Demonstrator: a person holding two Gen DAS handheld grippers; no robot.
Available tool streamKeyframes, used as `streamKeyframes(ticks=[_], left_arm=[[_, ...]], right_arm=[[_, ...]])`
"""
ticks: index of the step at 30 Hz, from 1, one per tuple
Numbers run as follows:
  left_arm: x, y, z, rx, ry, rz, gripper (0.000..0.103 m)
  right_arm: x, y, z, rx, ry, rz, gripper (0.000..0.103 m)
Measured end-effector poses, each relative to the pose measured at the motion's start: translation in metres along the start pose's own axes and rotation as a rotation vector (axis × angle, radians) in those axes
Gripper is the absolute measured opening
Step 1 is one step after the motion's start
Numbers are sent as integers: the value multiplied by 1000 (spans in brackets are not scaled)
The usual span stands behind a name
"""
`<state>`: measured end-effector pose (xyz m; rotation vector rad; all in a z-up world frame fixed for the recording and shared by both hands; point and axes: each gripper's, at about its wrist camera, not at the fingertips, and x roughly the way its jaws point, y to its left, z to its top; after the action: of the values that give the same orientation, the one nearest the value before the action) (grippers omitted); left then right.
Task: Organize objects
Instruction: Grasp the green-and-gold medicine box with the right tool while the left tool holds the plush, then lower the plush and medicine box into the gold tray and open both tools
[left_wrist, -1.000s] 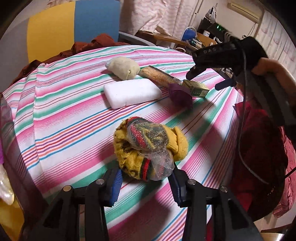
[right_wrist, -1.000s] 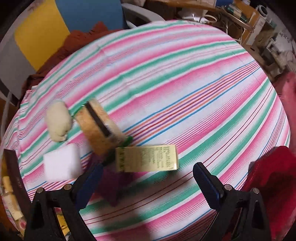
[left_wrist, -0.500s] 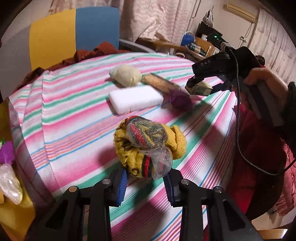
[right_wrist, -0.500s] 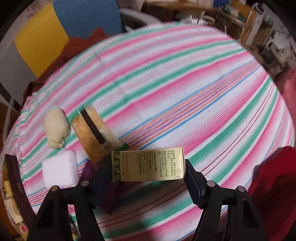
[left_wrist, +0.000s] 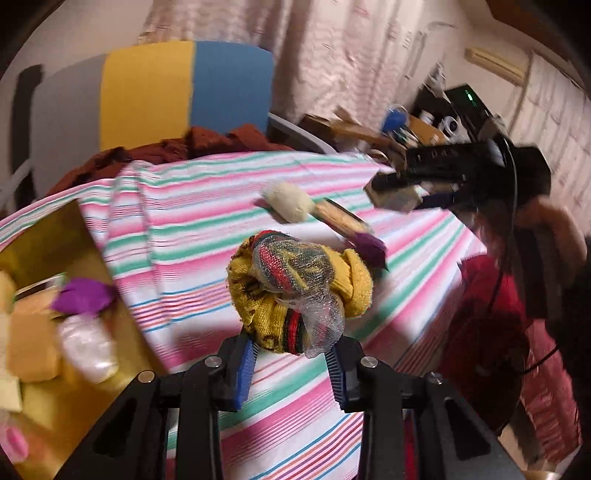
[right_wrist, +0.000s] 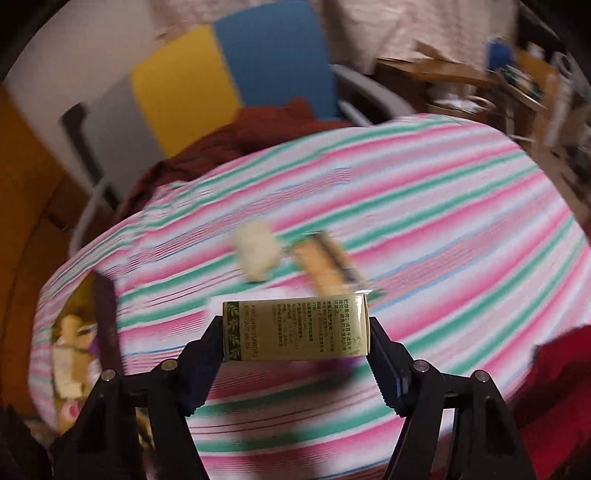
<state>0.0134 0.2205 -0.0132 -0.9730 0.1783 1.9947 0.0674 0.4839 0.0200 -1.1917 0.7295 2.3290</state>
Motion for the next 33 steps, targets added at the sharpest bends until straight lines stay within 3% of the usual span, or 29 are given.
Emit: streamKeyframes(ticks=[7, 14, 18, 20, 23, 33], left_arm=[[-56, 59, -8, -152, -88, 130, 34], [-94, 126, -32, -304, -112, 304, 36], [-104, 142, -46, -347, -111, 350, 47], [-109, 144, -50, -354, -117, 367, 50], [-117, 146, -55, -362, -130, 383, 50], [-128, 141, -54, -374, -147, 437, 50]], right_arm=[[22, 107, -11, -145, 46, 201, 73], [52, 222, -14, -264, 97, 332, 73], [66, 267, -8, -283, 104, 382, 77], [68, 281, -8, -279, 113, 388, 83], [66, 289, -13, -296, 109, 392, 84], [54, 265, -50, -366, 95, 338, 85]])
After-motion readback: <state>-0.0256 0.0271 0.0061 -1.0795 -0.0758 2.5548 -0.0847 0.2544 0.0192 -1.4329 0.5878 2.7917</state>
